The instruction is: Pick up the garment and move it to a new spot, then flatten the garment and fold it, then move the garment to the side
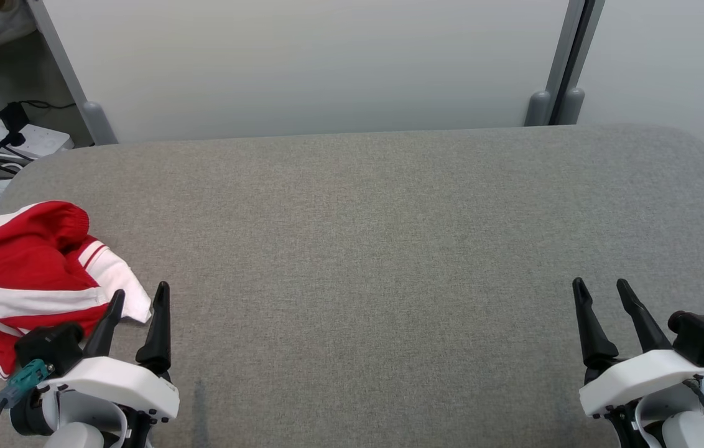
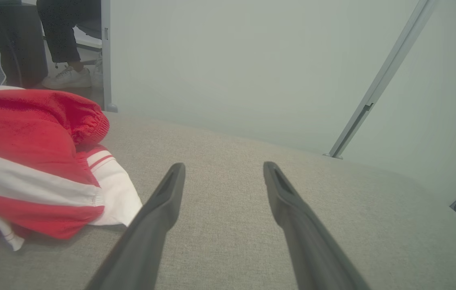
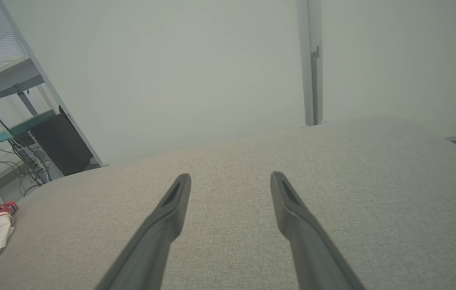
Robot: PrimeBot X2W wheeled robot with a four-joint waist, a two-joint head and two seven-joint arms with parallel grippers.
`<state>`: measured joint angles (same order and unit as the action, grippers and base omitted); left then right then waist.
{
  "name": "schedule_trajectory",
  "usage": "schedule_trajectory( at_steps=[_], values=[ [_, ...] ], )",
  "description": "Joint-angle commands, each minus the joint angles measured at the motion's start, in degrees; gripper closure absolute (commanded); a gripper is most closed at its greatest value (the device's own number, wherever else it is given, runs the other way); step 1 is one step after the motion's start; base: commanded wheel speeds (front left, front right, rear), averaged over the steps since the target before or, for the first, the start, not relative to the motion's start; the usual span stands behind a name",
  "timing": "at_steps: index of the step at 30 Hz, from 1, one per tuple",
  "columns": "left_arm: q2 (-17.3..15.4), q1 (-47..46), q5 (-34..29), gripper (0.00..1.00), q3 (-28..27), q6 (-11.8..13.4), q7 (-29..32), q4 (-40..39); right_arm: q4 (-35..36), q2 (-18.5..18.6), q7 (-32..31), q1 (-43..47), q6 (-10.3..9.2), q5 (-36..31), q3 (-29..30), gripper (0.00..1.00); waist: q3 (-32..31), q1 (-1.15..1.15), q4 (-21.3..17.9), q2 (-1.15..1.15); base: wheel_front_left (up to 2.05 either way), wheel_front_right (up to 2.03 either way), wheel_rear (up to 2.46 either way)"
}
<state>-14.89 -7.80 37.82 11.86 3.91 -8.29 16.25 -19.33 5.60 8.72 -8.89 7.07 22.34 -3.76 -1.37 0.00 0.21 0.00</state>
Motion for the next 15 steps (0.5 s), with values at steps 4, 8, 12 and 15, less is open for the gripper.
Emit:
schedule_trajectory(
  at_steps=[4,8,12,15],
  values=[
    [-2.4,-3.2,-3.0,0.0,-0.9,1.1,-0.9,-1.3,0.8,0.3,1.5,-2.7,0.37,-3.8,-1.2,0.0,-0.1,0.0,0.2,0.0,0.0,0.0,0.0],
    [-3.1,-3.3,-4.5,0.0,-0.5,1.4,-1.2,-1.1,0.3,0.0,2.0,-2.9,0.37,-5.4,-1.6,0.0,-0.1,0.0,0.3,0.0,0.0,0.0,0.0],
    [-3.8,-3.5,-5.7,0.0,-0.1,1.4,-1.4,-0.9,-0.2,-0.3,2.6,-3.1,0.38,-6.0,-1.7,0.0,-0.1,0.0,0.2,0.0,0.0,0.0,0.0],
    [-4.2,-3.7,-6.6,0.0,0.2,1.4,-1.6,-0.9,-0.6,-0.4,3.0,-3.3,0.39,-6.9,-1.8,0.0,-0.1,0.0,0.2,0.0,0.0,0.0,0.0]
  ],
)
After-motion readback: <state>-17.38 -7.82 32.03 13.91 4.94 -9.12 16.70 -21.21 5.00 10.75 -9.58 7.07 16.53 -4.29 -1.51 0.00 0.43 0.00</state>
